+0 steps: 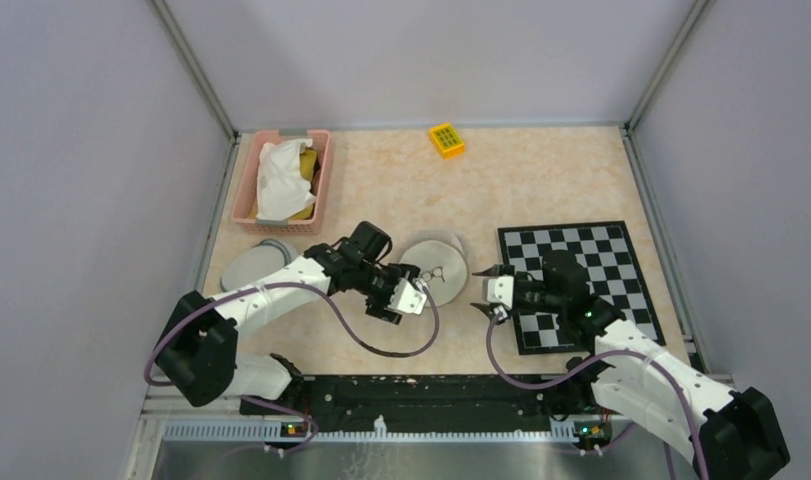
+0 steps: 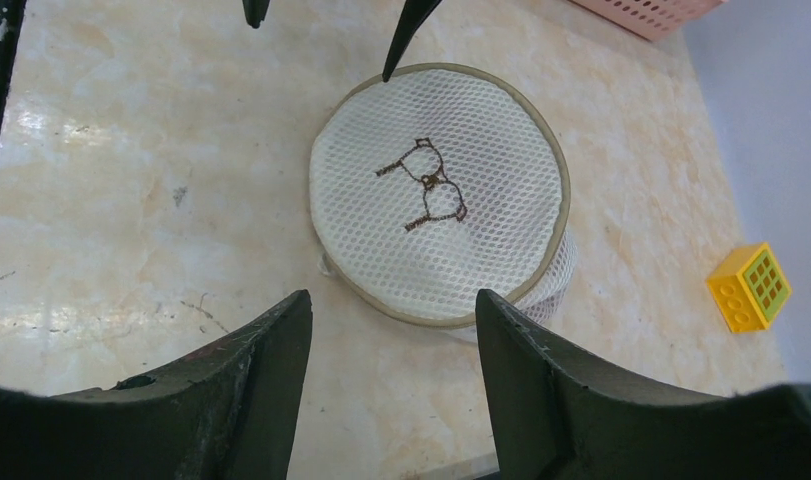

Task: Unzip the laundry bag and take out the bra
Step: Unzip the laundry bag at the center of the board.

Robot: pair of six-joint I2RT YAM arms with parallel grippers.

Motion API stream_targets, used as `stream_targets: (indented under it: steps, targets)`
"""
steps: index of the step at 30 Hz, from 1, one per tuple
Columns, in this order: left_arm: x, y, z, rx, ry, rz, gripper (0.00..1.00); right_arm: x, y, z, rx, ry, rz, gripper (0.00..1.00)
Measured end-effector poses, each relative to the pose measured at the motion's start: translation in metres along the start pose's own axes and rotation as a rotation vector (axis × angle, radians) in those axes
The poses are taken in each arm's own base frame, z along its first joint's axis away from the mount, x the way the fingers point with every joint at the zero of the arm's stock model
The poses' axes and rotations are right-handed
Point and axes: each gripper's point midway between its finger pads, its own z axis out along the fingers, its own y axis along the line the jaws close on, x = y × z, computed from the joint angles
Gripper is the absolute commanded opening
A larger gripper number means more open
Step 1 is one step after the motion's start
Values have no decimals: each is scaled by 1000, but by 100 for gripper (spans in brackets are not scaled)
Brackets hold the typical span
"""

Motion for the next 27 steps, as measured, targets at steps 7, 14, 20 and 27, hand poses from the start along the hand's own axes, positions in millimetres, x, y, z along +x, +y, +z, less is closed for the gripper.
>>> stream_targets:
  steps: [7,14,20,27]
  targets:
    - [11,12,21,-23,78,227,53,3,0,1,0,14,-17,57]
    - [41,7,39,-35,157,449,61,6,-3,0,13,30,-28,56]
    - [44,12,41,-108,179,606,59,7,-4,0,18,36,-28,56]
    - [52,31,43,-219,235,712,29,8,-4,0,17,36,-52,64]
